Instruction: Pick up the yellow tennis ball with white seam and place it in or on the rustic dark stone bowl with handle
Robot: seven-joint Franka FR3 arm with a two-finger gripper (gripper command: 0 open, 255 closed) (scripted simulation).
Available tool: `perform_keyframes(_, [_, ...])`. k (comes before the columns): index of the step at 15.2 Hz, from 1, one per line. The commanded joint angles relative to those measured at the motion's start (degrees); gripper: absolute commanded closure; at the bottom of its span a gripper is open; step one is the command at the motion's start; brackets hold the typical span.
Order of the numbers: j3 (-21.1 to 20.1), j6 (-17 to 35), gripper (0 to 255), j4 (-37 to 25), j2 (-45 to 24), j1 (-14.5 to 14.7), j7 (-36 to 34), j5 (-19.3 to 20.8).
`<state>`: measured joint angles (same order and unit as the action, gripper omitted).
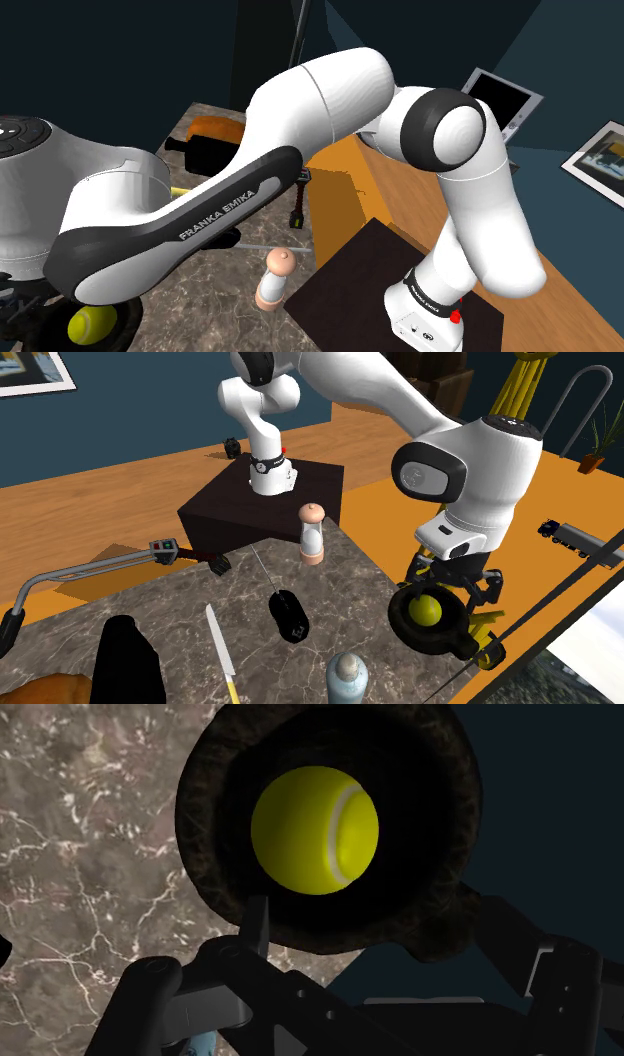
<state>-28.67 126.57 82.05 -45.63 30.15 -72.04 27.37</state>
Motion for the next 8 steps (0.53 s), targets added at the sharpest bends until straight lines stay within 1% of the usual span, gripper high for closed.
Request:
perform_keyframes(1, [-0.47,-1.03,0,0.20,1.25,-0.31,0.23,-0.51])
perform_keyframes(4, [-1.72,-4.11,0,0.26,4.50,-1.09,0.94,-1.96])
perform_keyframes(8, [-1.72,-4.11,0,0.26,4.50,-1.09,0.94,-1.96])
